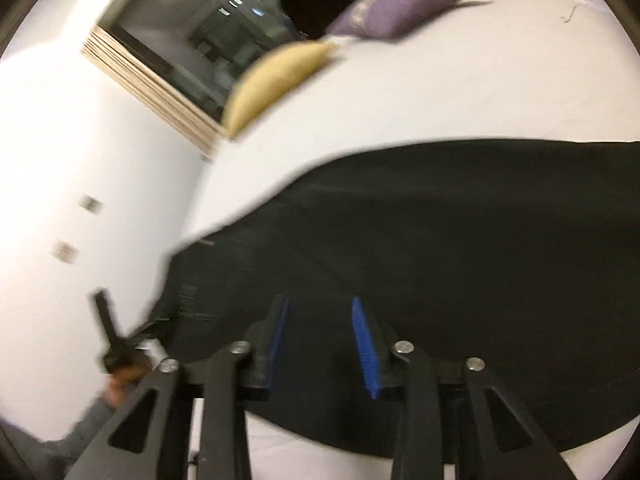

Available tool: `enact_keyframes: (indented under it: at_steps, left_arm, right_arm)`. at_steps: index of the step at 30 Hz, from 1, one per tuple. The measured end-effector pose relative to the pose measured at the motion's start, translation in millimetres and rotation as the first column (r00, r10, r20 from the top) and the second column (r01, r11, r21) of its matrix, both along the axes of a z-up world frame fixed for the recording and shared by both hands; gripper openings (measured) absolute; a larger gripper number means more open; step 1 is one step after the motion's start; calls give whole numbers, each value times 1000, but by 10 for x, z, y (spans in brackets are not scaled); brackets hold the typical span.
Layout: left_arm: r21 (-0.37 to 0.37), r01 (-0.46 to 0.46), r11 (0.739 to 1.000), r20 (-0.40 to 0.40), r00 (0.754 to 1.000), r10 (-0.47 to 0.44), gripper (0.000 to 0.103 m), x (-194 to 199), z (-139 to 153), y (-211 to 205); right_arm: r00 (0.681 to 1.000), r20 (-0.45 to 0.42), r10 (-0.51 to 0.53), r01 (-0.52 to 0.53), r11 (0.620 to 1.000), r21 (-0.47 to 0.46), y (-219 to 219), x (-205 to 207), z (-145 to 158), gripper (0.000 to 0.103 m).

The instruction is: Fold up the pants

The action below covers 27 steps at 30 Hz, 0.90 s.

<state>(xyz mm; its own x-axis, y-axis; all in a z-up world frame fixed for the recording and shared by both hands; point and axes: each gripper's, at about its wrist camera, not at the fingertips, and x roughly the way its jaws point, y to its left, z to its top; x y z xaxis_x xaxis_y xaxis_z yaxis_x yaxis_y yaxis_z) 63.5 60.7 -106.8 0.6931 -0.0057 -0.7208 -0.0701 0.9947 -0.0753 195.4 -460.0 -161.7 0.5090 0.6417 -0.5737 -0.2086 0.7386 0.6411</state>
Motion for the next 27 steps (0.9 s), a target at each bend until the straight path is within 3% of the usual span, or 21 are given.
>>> enact_keyframes:
  at_steps: [2,4,5,7,9,11,13,15,17,19,20,21,22,23,25,27]
  left_arm:
    - [50,63,997,55,996,-65,98,-9,187,-338]
    - [103,149,984,64,986,-156,99,30,229,-701]
    - [132,174,976,44,983,-181,100,59,181,-825]
    - [167,212,963,-70,977,-203,100,228,-78,-983]
    - [162,215,963,-136,972,-194,101,332,-310,-960]
    - [121,203,972,-145,972,-185,101,383,-317,-876]
    - [124,199,972,-158,971,-178,101,419,-283,-853]
    - [130,192,973,-170,971,-168,101,370,-209,-823]
    - [161,167,973,-164,976,-140,100,359,-38,-861]
    - [174,166,971,-112,983,-148,100,307,134,-979]
    - [176,176,968,-97,982,-161,100,308,171,-1056]
    - [179,186,966,-93,981,-171,100,252,238,-1063]
    - [180,198,964,-99,978,-183,100,260,220,-1113]
    - [176,209,962,-114,975,-191,100,299,180,-1149]
    - [177,222,959,-159,968,-195,100,413,25,-1203]
    - [164,205,965,-225,960,-166,102,523,-201,-1181]
  right_arm:
    - [999,-6,31,-31,999,-30,38,32,-87,51]
    - [997,-74,2,-7,997,-78,-59,157,-304,51]
    - [994,-106,-21,14,998,-64,-234,175,-434,49]
    - [990,-121,-69,65,997,-32,-630,101,-487,34]
    - [983,-124,-137,132,990,-48,-1031,-26,-460,34]
    - [965,-131,-229,221,973,-73,-1516,-159,-449,29]
    - [935,-130,-330,321,943,-82,-2146,-359,-448,13]
    - [878,-122,-462,453,886,-98,-2680,-533,-458,7]
    - [781,-121,-613,596,789,-147,-3057,-697,-432,10]
    - [734,-77,-675,668,737,-102,-3298,-847,-287,31]
    - [737,-59,-673,671,739,-59,-3280,-865,-233,34]
    - [772,-34,-634,635,772,26,-3256,-854,-177,37]
    - [828,-26,-560,560,824,79,-3173,-772,-165,42]
    - [875,-26,-483,484,870,95,-3081,-681,-185,45]
    - [936,-48,-350,352,934,61,-2810,-484,-319,52]
    - [939,-86,-333,334,942,0,-2907,-389,-536,49]
